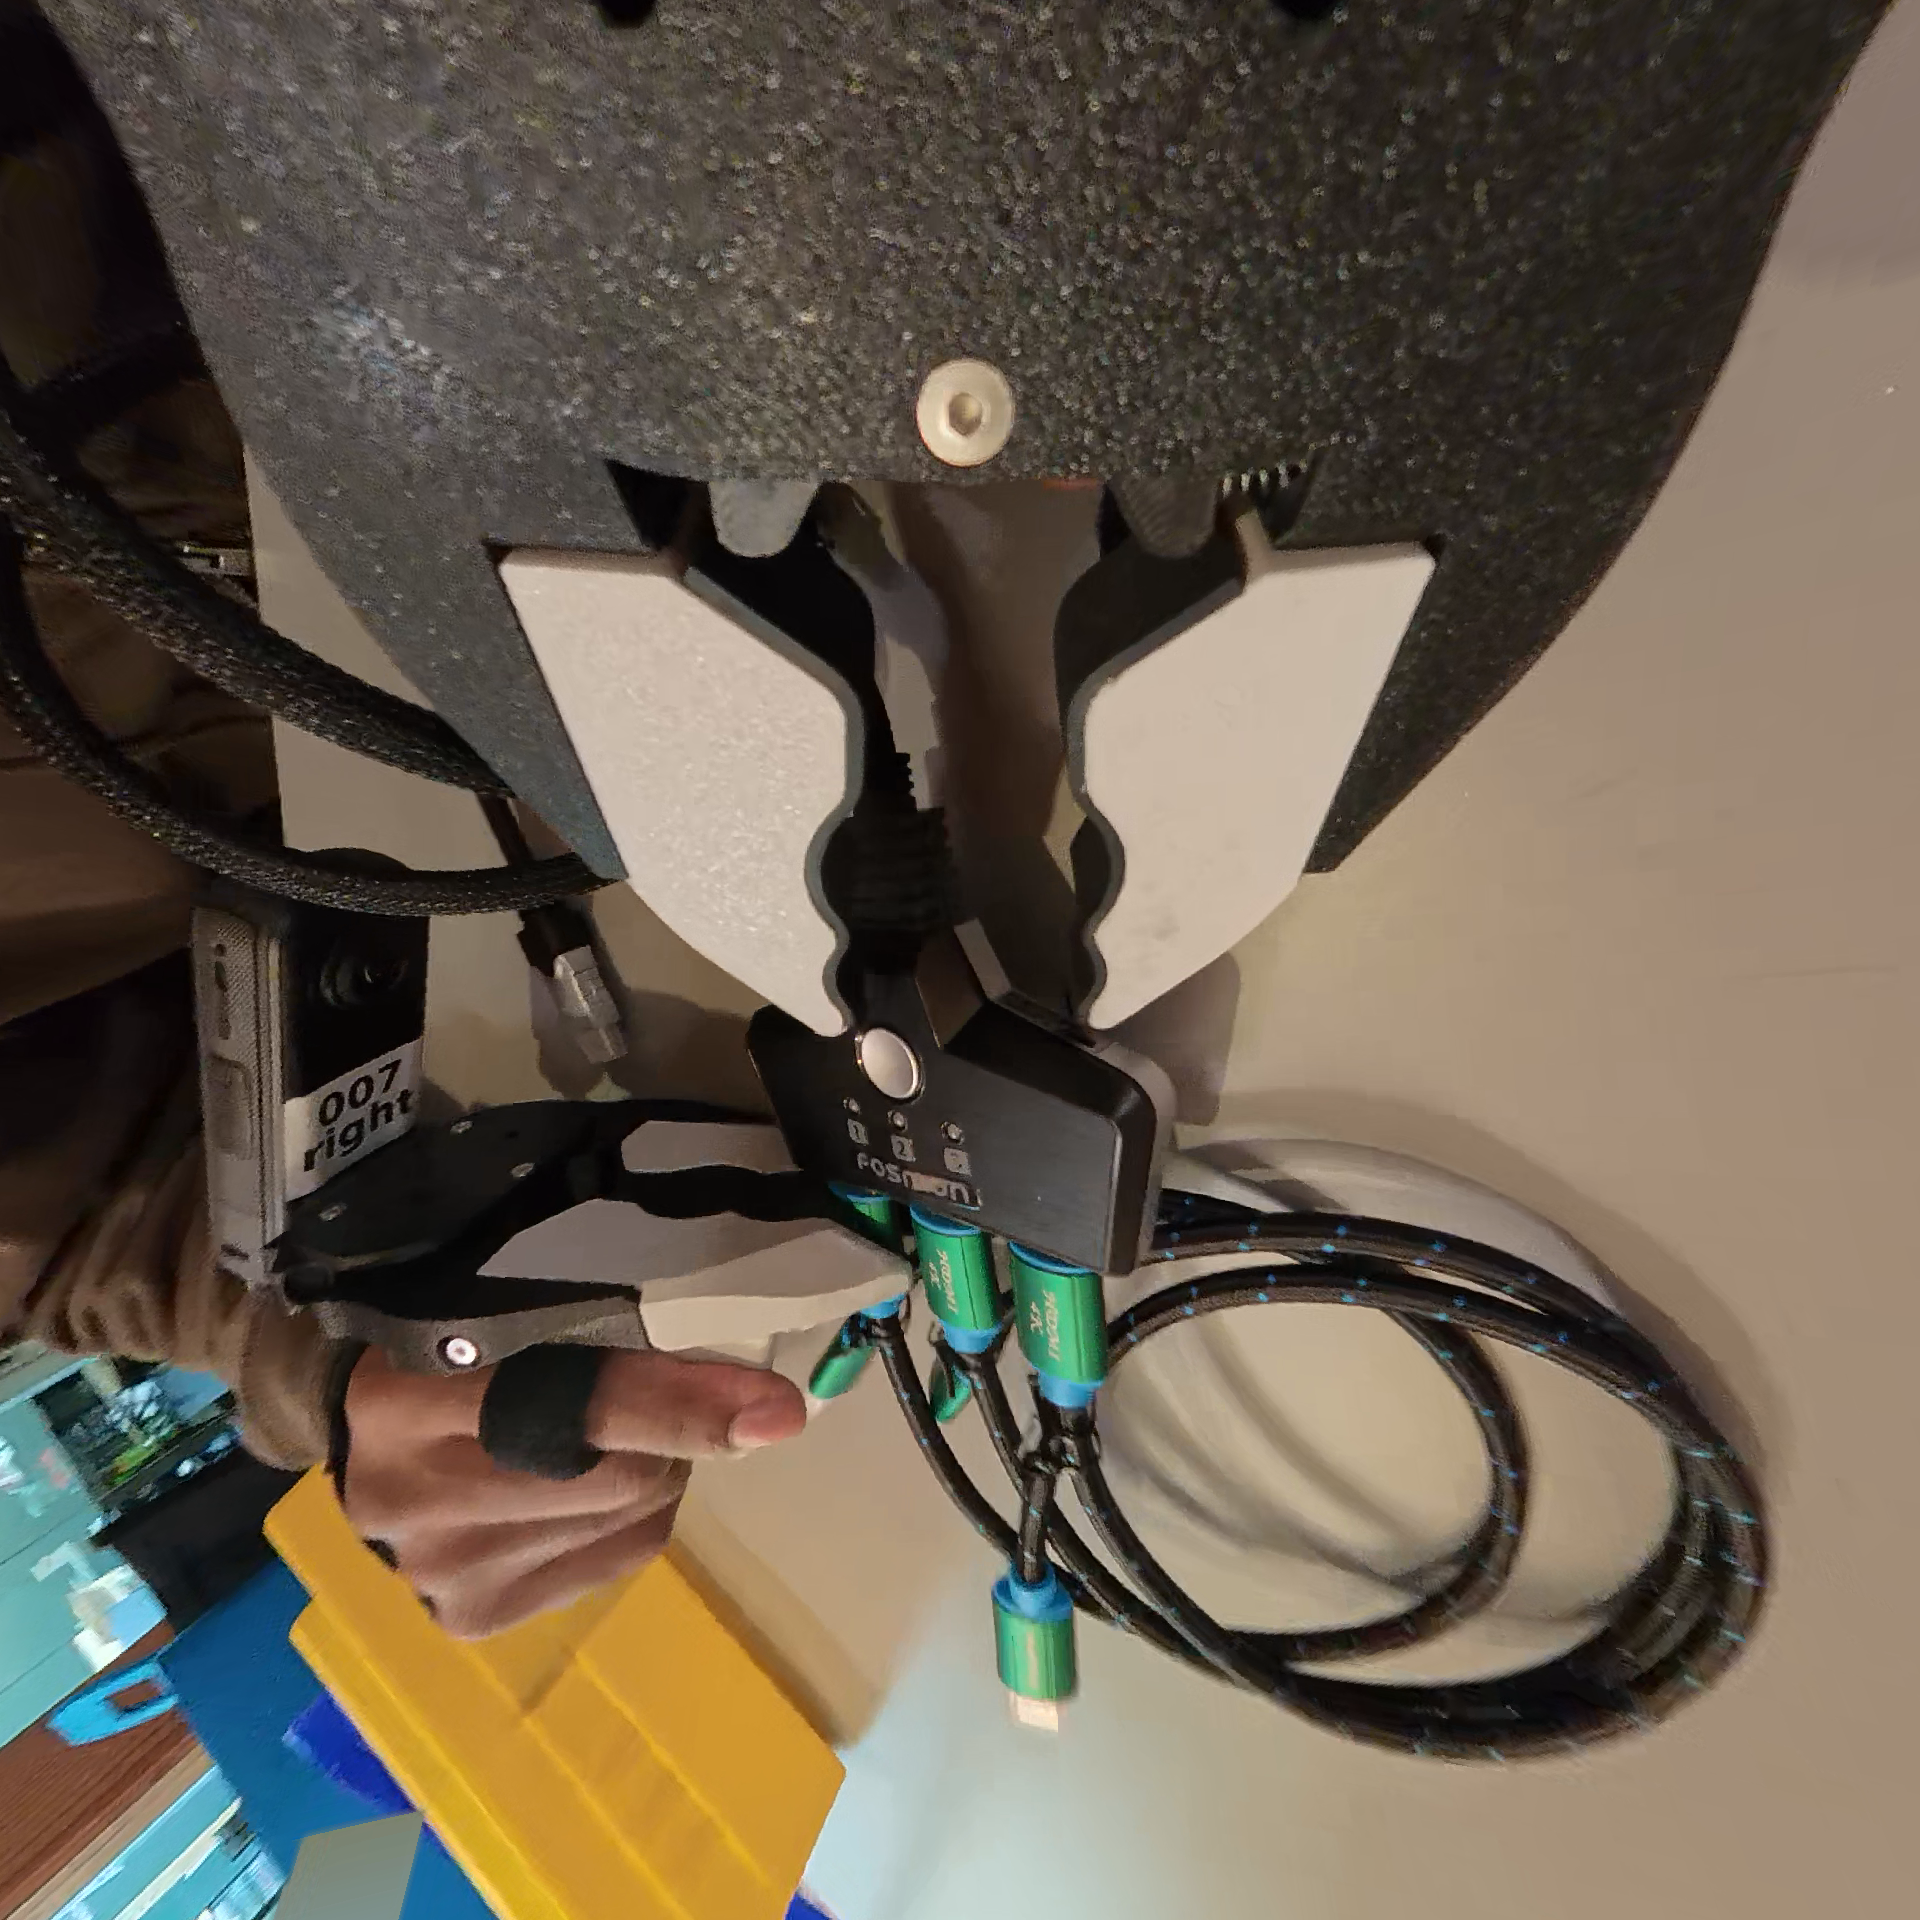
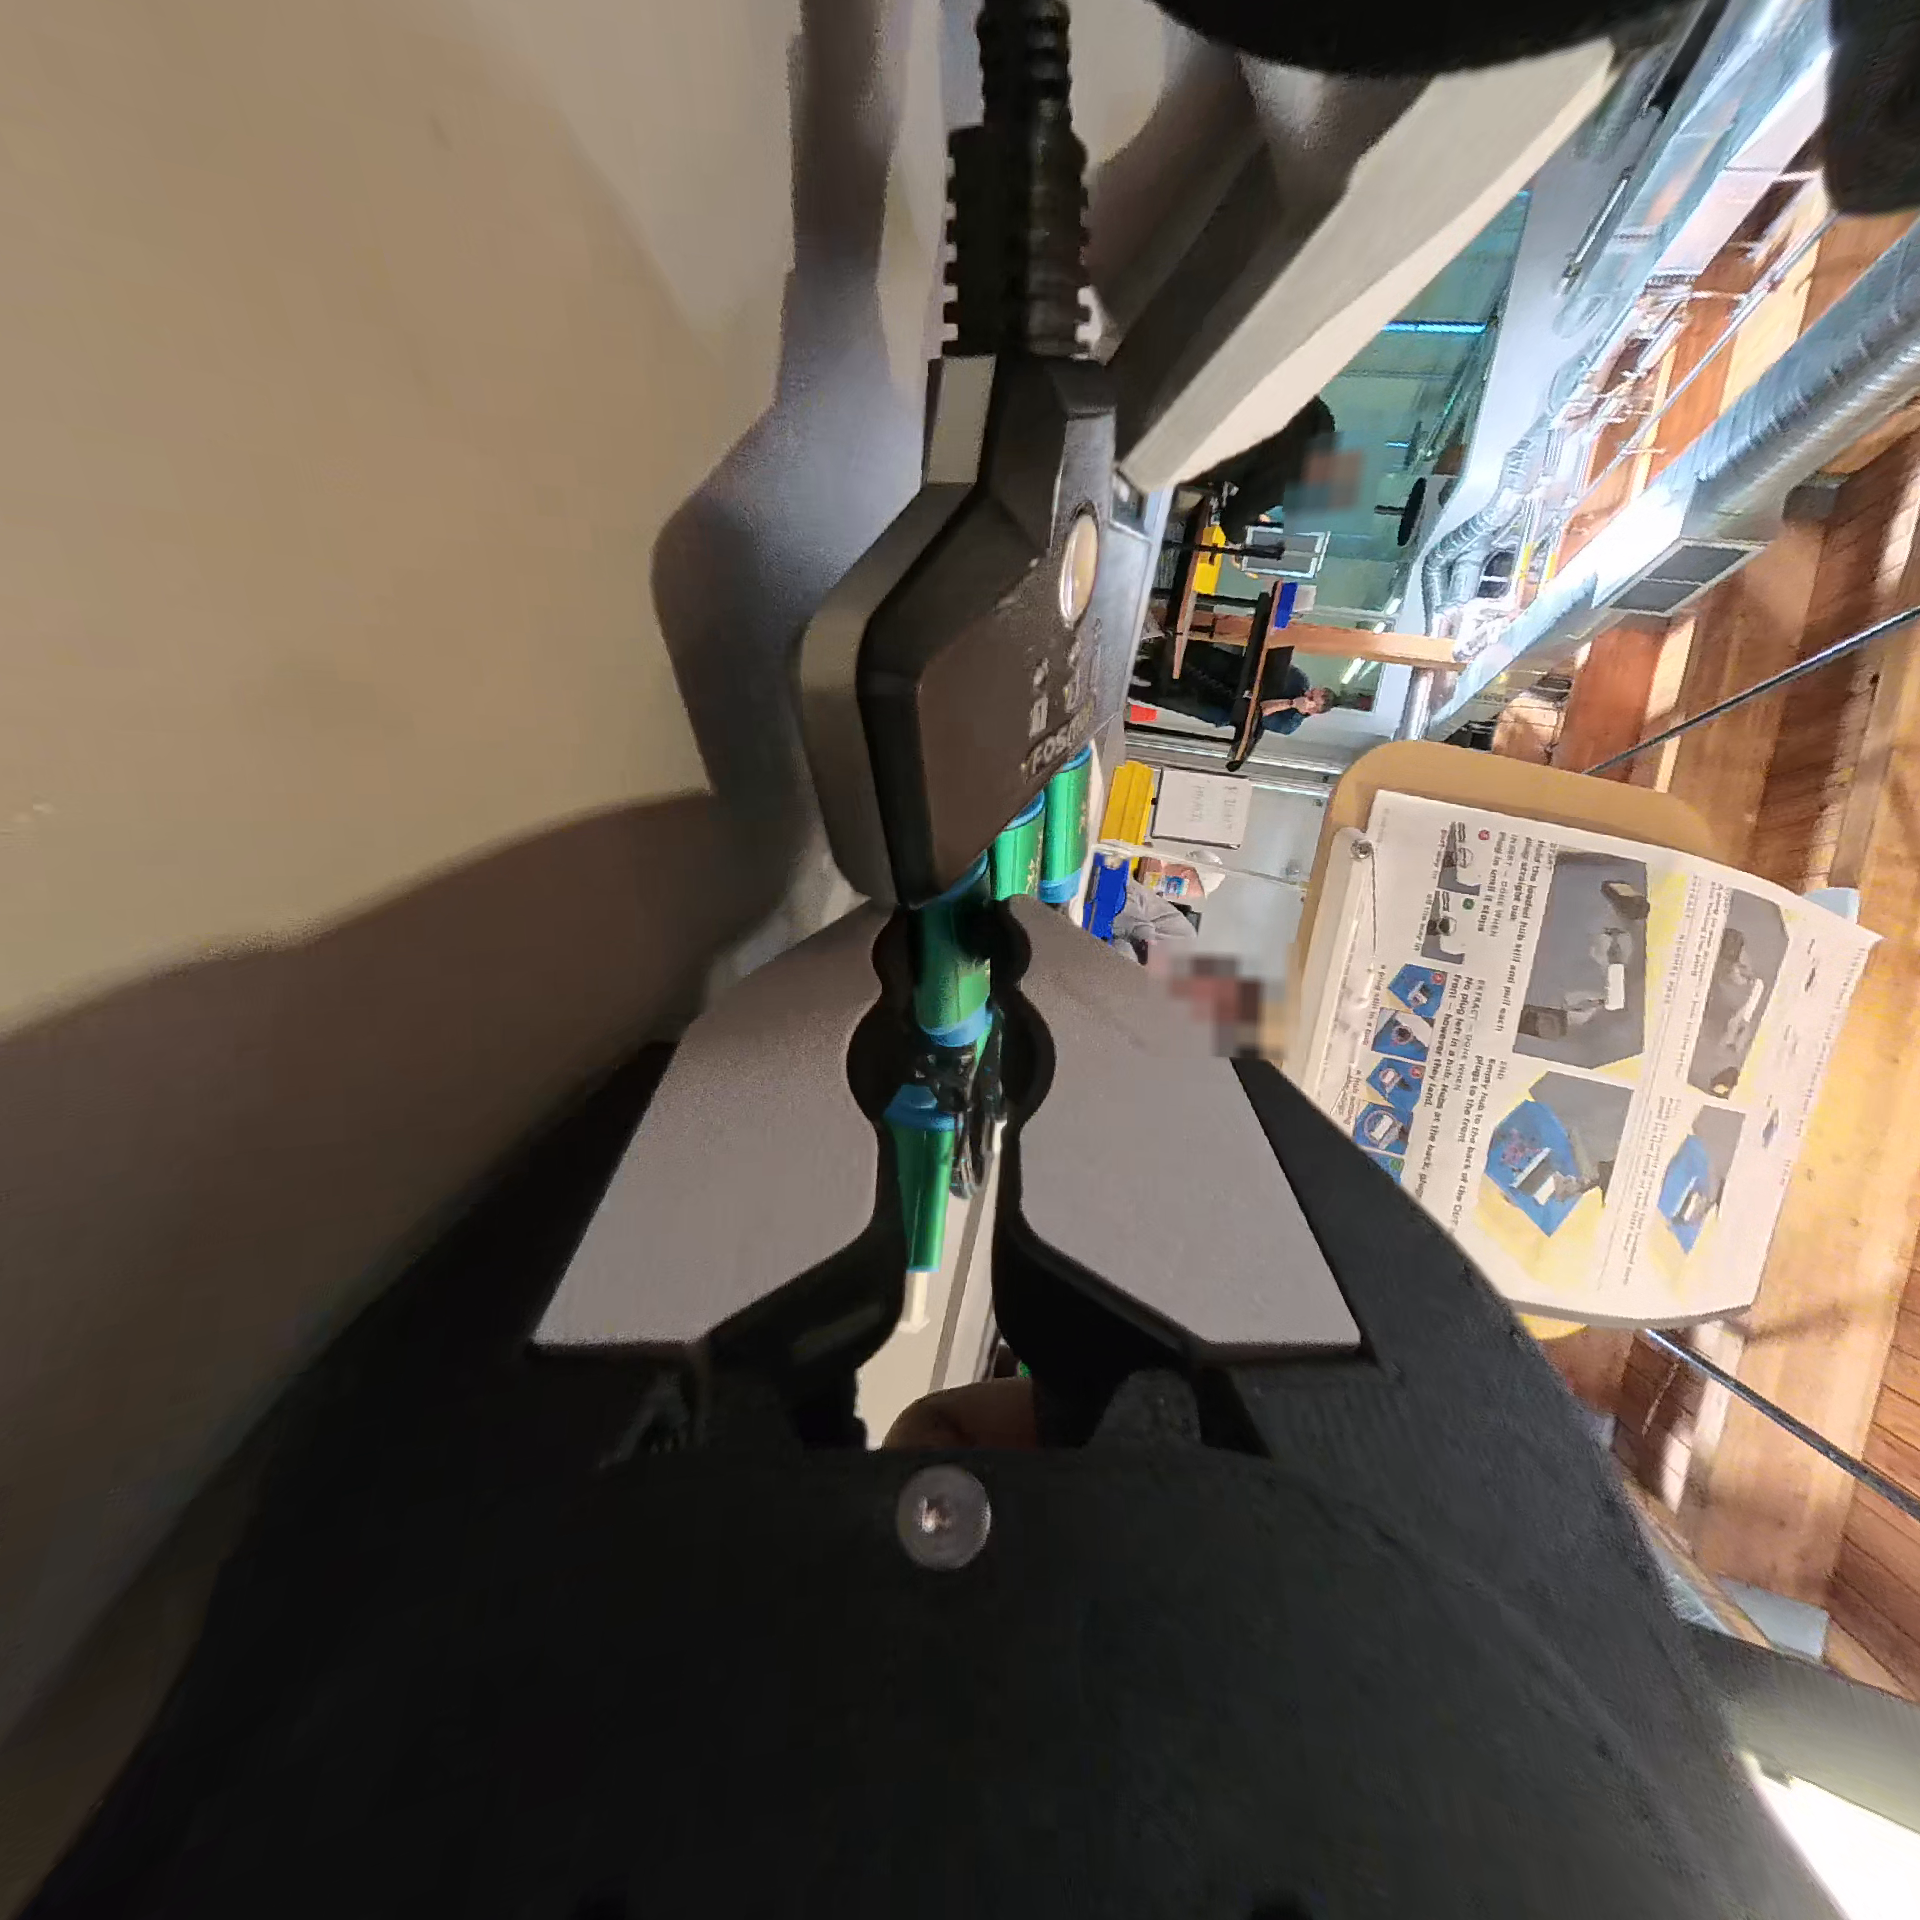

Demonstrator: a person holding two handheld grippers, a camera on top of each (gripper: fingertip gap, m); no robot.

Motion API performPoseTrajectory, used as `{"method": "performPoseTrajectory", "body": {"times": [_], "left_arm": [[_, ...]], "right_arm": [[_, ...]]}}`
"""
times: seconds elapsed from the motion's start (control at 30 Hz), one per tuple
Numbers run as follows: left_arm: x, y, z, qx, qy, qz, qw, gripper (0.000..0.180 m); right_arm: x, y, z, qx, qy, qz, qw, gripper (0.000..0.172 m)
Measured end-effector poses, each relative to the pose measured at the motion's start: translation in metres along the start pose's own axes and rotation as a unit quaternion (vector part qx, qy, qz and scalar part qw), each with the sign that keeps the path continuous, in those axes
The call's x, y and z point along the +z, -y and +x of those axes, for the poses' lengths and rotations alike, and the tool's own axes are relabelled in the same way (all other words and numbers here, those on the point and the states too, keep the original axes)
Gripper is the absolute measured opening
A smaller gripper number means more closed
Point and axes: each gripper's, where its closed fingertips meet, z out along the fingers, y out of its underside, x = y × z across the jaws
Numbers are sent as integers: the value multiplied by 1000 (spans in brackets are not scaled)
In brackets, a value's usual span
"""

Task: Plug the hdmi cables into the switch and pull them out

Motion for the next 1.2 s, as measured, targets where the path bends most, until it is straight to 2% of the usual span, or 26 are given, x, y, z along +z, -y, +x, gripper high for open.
{"method": "performPoseTrajectory", "body": {"times": [0.07, 0.17, 0.23, 0.3, 0.37, 0.43, 0.53, 0.57, 0.67, 0.7, 0.77, 0.83, 0.93, 1.0, 1.07, 1.17, 1.2], "left_arm": [[-6, 9, -2, 19, 9, 30, 999, 39], [-23, 27, -9, 142, 102, 50, 983, 42], [-41, 42, -5, 245, 184, 44, 951, 44], [-64, 60, 7, 322, 270, 32, 907, 44], [-86, 75, 20, 333, 346, 21, 877, 42], [-98, 80, 39, 286, 369, 8, 884, 42], [-92, 95, 87, 325, 336, 48, 883, 43], [-84, 96, 99, 324, 315, 59, 890, 43], [-39, 88, 123, 247, 199, 85, 945, 46], [-26, 88, 125, 200, 163, 106, 960, 46], [-7, 84, 120, 131, 124, 129, 975, 43], [4, 79, 97, 134, 171, 126, 968, 43], [5, 74, 62, 250, 286, 110, 918, 43], [14, 64, 54, 360, 307, 81, 877, 44], [26, 49, 44, 464, 324, 38, 824, 49], [37, 32, 32, 591, 343, -11, 730, 53], [40, 28, 30, 614, 341, -19, 711, 53]], "right_arm": [[-3, -2, 0, 4, 2, -8, 1000, 13], [-6, -6, 3, 7, -2, -19, 1000, 13], [-7, -9, 6, 13, -3, -32, 999, 13], [-6, -13, 7, 23, 0, -52, 998, 13], [-3, -16, 8, 38, 2, -69, 997, 13], [-1, -19, 8, 49, 6, -86, 995, 13], [0, -20, 8, 64, 10, -105, 992, 13], [0, -19, 9, 70, 9, -107, 992, 13], [-1, -18, 12, 91, 6, -112, 990, 13], [-2, -17, 12, 96, 5, -110, 989, 13], [-4, -16, 12, 98, 4, -104, 990, 13], [-7, -18, 9, 101, 5, -102, 990, 13], [-11, -22, 5, 96, 4, -102, 990, 13], [-13, -25, 4, 101, 3, -101, 990, 13], [-13, -28, 5, 104, 0, -100, 989, 13], [-14, -30, 6, 111, -3, -94, 989, 13], [-14, -30, 6, 113, -3, -93, 989, 13]]}}
